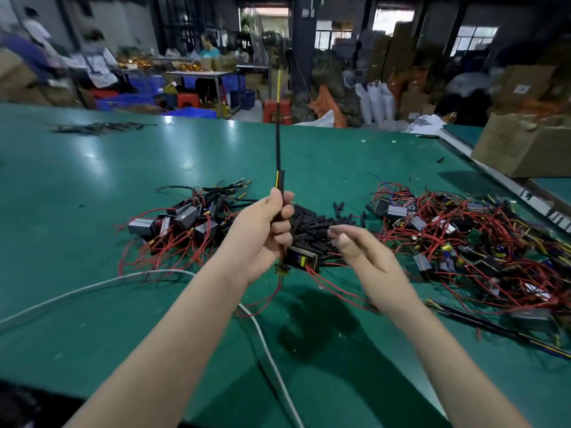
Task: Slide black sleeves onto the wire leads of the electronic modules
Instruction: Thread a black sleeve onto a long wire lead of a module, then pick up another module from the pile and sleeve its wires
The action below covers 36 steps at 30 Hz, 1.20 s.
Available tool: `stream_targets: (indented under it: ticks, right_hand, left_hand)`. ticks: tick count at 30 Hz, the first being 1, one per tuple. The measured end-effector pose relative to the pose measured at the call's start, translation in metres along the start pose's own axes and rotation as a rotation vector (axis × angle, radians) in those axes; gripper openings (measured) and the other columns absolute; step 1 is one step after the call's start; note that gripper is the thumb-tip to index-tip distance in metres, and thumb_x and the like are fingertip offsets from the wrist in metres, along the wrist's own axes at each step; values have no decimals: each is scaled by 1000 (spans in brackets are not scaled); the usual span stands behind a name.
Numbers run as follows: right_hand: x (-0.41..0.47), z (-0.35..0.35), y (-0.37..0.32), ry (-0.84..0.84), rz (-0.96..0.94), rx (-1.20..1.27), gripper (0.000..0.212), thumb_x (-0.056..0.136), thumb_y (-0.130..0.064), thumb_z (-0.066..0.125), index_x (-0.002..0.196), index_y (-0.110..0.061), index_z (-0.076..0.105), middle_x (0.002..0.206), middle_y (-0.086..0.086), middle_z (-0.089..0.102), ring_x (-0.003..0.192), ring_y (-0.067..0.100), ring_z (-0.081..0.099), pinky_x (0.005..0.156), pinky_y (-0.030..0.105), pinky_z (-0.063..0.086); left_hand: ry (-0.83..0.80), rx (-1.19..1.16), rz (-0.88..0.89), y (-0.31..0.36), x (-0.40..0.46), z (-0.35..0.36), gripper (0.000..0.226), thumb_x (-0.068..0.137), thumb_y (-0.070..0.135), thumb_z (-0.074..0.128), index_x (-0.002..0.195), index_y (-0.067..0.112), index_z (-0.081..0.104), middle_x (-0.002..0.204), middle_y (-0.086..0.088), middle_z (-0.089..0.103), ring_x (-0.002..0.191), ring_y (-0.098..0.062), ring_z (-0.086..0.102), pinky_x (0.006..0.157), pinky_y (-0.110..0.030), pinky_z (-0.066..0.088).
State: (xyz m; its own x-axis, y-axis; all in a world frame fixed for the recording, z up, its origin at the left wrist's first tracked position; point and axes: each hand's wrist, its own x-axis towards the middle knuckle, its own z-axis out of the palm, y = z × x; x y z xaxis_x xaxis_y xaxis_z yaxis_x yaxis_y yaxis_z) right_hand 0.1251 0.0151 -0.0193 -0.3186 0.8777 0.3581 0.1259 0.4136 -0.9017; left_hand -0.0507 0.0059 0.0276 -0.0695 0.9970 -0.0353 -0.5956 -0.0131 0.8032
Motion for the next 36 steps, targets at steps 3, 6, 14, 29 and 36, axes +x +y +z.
stream_targets:
  ticks: [3, 6, 14, 29, 36]
  right_hand:
    - [11, 24, -17, -271, 133, 138, 45, 83, -38, 56, 124, -19, 49, 106, -11, 61, 86, -15, 56, 79, 6, 43]
    - [19, 45, -23, -388, 187, 184, 49, 79, -32, 68, 123, -23, 48, 107, -10, 62, 92, -4, 58, 86, 18, 44]
    - [23, 102, -33, -449, 343, 96, 30, 102, -33, 42, 74, -21, 41, 53, -9, 49, 40, 4, 41, 44, 19, 34]
    - [98, 223, -3, -169, 300, -386, 41, 101, -20, 33, 138, -2, 33, 118, 28, 60, 109, 43, 57, 81, 40, 44]
    - [94, 213, 7, -213, 284, -259, 36, 95, -18, 46, 128, -7, 47, 118, 22, 63, 108, 39, 56, 86, 38, 44]
  left_hand:
    - [56, -186, -101, 7, -1, 4, 25, 101, 29, 40, 84, 16, 53, 55, 9, 41, 36, 0, 28, 34, -11, 23]
    - [134, -370, -117, 19, 2, 1, 29, 102, 28, 38, 79, 16, 51, 56, 9, 38, 31, -1, 26, 33, -11, 20]
    - [242, -312, -146, 67, 27, -48, 33, 104, 17, 32, 76, 11, 49, 52, 8, 38, 29, -1, 24, 30, -13, 18]
    - [303, 1841, -183, 75, 111, -122, 75, 97, 57, 25, 151, 14, -4, 153, -27, 17, 142, -38, 18, 115, -48, 17]
    - [343, 1979, -60, 53, 121, -139, 66, 93, 59, 30, 150, 28, 15, 151, -11, 30, 138, -31, 28, 107, -54, 22]
